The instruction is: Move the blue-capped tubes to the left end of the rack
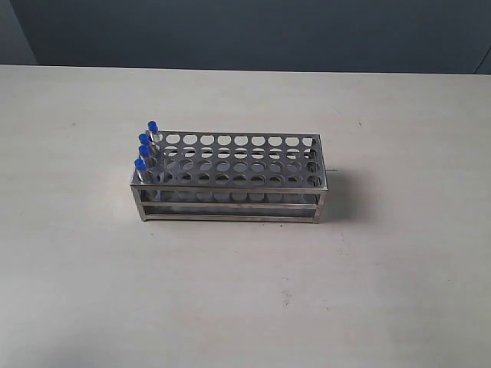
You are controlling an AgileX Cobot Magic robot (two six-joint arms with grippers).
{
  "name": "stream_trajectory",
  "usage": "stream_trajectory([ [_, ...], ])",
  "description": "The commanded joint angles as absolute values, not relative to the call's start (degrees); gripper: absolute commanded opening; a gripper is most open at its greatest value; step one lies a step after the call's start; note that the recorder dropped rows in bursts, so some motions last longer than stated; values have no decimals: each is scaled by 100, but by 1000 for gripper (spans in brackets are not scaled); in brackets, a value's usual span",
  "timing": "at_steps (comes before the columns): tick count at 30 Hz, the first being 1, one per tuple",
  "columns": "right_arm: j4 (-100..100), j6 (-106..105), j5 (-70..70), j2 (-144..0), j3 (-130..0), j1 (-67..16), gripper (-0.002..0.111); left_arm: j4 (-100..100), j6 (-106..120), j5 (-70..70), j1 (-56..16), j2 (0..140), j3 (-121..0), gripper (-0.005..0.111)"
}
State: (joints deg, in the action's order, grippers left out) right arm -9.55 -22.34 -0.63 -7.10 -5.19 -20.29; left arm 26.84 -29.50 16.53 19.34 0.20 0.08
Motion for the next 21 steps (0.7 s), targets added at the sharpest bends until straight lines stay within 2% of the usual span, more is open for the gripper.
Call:
stream_trajectory([
  [1, -822, -2244, 0, -623, -219, -2003, -1, 2684, -2959, 1660, 1941, 0, 0, 1],
  [10, -952, -2244, -266, -611, 0, -2003, -1, 2684, -2959, 1660, 1941, 0, 0, 1],
  [16, -963, -2244, -1838, -611, 0, -2003, -1, 2684, -2959, 1660, 1941, 0, 0, 1],
  [21, -963, -2244, -1838, -611, 0, -2003, -1, 2684, -2959, 1660, 1941, 0, 0, 1],
])
